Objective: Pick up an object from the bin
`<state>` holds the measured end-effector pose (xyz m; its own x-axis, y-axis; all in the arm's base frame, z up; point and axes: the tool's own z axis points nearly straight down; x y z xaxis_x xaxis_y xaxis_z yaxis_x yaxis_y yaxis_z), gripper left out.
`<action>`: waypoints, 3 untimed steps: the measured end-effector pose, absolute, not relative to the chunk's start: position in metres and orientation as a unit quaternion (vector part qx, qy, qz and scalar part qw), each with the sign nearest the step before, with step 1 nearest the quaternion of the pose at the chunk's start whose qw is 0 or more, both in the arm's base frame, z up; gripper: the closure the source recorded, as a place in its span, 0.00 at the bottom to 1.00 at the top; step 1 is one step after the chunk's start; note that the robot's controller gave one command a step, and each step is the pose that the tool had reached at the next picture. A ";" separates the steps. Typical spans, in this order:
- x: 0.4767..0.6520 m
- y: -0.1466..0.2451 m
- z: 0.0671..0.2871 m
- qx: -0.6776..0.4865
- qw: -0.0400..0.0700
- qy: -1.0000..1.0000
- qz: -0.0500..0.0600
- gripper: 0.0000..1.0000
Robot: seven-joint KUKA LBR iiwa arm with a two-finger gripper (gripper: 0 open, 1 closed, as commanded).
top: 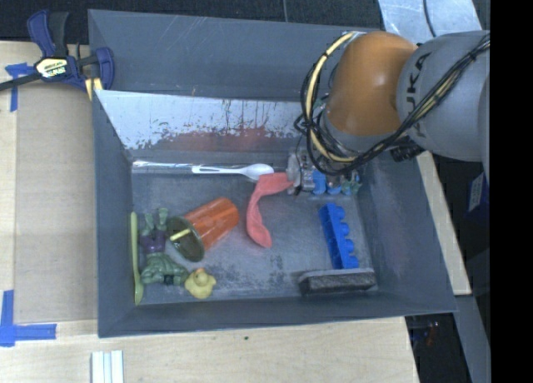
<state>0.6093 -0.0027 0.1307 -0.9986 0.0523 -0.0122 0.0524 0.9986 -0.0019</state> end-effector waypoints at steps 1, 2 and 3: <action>0.598 0.016 0.144 0.010 0.004 1.000 -0.001 1.00; 0.598 0.024 0.096 0.021 0.011 1.000 -0.001 1.00; 0.595 0.022 0.117 0.031 0.004 1.000 -0.001 1.00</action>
Offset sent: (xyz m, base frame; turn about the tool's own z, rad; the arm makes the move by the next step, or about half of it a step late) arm -0.0156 0.0332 -0.0607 -0.0025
